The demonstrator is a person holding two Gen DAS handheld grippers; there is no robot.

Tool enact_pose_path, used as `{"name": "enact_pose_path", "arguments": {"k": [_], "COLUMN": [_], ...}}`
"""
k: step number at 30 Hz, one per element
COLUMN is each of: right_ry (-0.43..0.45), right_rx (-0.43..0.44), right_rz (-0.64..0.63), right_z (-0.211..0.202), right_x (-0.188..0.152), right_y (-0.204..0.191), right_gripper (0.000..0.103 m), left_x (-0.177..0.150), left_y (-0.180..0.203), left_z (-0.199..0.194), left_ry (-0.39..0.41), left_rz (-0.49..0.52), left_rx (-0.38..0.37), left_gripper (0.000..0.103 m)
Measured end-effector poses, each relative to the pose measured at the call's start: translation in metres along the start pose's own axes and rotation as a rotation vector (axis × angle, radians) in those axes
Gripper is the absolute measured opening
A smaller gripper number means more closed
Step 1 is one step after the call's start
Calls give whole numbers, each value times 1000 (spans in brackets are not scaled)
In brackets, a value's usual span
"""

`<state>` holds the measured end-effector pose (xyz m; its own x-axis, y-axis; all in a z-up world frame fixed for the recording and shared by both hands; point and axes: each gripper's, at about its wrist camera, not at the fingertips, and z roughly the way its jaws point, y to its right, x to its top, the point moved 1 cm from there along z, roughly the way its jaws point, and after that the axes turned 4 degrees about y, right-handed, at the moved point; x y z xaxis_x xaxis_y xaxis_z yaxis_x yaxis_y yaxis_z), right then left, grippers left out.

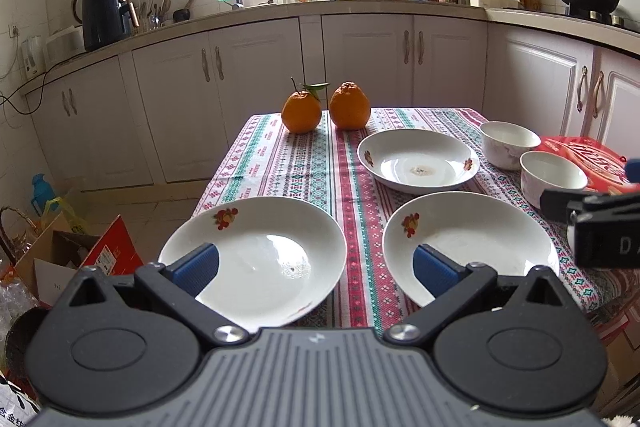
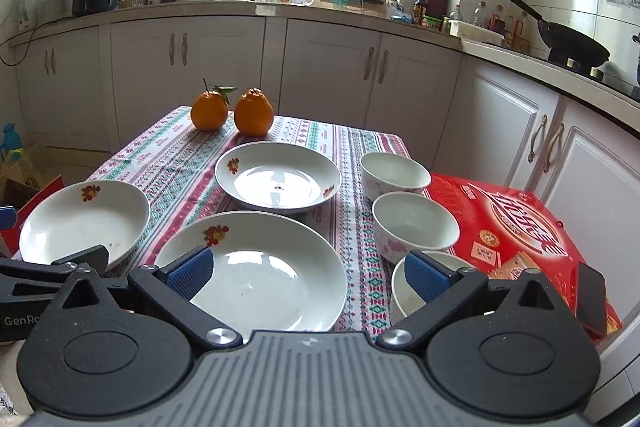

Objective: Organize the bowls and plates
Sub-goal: 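Reach the right gripper to the white flower plate and grasp its rim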

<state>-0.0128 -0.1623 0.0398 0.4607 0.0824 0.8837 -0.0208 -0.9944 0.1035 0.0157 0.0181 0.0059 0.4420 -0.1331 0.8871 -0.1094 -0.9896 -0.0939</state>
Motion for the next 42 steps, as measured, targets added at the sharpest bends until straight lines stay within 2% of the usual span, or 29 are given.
{"name": "enact_pose_path", "arguments": {"k": [3,7,11,16,22,30,36,42], "right_ry": [26,26,-5,-50,-104,-146,-185,-257], "right_rx": [64,152,194,234,289,310,344,466], "right_rz": [-21,-43,-93,-142,-155,-164,-179,-183], "right_z": [5,19,37,57,77,108,129,154], "right_x": [12,24,29,31,30,34,33,37], "right_y": [-1,-9,-25,-46,-64,-77,-87,-104], "right_gripper": [103,103,103,103,103,103,103,103], "left_x": [3,0,-10,-28,-44,-55,-58,-58], "left_y": [-13,-35,-56,-77,-85,-95,-100,-102], "left_z": [3,13,22,34,50,79,88,89], "left_ry": [16,-5,-52,-122,-183,-239,-239,-234], "left_rz": [13,39,58,35,37,36,34,50], "left_rx": [2,-30,-58,-102,-148,-186,-223,-250], "left_gripper": [102,102,102,102,102,102,103,103]}}
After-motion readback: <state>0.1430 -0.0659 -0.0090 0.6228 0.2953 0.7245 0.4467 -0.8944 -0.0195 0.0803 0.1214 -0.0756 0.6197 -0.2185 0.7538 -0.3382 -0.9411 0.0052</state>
